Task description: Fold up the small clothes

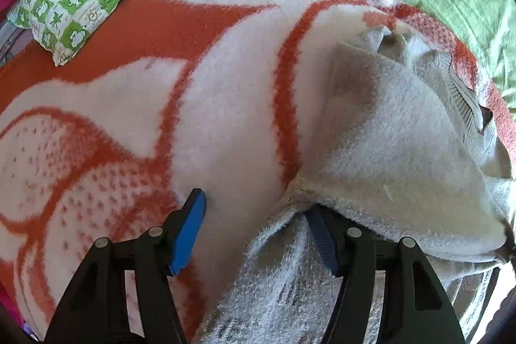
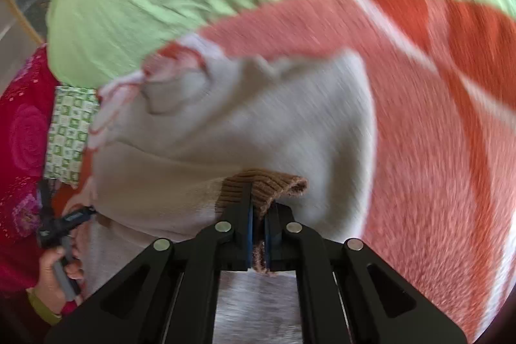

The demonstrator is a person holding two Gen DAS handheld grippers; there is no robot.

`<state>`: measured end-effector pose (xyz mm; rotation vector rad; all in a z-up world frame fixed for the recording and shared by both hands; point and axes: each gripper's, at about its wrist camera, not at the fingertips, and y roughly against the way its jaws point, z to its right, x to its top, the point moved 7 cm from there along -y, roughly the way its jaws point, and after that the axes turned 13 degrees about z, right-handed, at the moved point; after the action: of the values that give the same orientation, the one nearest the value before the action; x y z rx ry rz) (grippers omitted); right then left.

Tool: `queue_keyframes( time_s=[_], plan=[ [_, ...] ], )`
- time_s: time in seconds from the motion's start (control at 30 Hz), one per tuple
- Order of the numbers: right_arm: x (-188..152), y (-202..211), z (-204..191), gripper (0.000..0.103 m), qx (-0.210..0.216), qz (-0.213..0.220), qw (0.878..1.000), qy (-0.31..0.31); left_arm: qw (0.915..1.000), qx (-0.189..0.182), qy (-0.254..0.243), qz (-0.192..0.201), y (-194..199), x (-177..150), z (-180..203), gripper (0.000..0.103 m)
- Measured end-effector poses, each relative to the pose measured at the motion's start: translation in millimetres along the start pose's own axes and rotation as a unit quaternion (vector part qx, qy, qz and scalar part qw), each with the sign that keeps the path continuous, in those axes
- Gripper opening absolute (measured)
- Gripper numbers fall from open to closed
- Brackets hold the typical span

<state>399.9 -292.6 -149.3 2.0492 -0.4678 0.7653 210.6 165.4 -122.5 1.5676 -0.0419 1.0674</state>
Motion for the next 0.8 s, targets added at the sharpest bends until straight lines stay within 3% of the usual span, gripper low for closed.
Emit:
queue_keyframes(
  time_s=[0.07,0.23,0.33,0.4,0.47,0.53,0.6,0.67,0.73,0.8],
  plan=[
    [-12,-4,8,0.006,-0.01,-0.021,1.0,-0.006,1.0,-0.001,-0.003,0.0,2,-2,-1,0.066],
    [-3,17,-2,0.006,-0.021,0.01,1.0,-0.001,0.9999,-0.01,-0.003,-0.003,3,-10,-5,0.068],
    [-13,0,4,0.006,-0.045,-0.031,0.998,0.009,0.9999,-0.008,-0.011,-0.006,-4,-4,1,0.069],
    [-11,0,4,0.008,-0.056,-0.037,0.998,0.01,0.9997,-0.015,-0.017,-0.01,-2,-5,0,0.07],
    [-2,11,0,0.021,-0.107,-0.026,0.994,0.015,0.9991,-0.031,-0.024,-0.014,3,-10,-2,0.07],
    [13,34,-9,0.024,-0.131,0.024,0.991,0.012,0.9981,-0.048,-0.034,-0.016,13,-17,-9,0.068],
    [22,45,-26,0.026,-0.109,0.054,0.993,0.004,0.9974,-0.063,-0.026,-0.024,25,-24,-19,0.068],
    [32,39,-61,0.026,-0.051,0.055,0.997,0.013,0.9964,-0.082,-0.002,-0.023,40,-27,-25,0.068],
    [38,14,-107,0.026,0.043,0.017,0.999,0.011,0.9937,-0.11,0.022,-0.01,55,-23,-21,0.068],
    [43,-7,-149,0.026,0.116,-0.008,0.993,0.006,0.9899,-0.138,0.032,0.005,67,-15,-8,0.068]
  ],
)
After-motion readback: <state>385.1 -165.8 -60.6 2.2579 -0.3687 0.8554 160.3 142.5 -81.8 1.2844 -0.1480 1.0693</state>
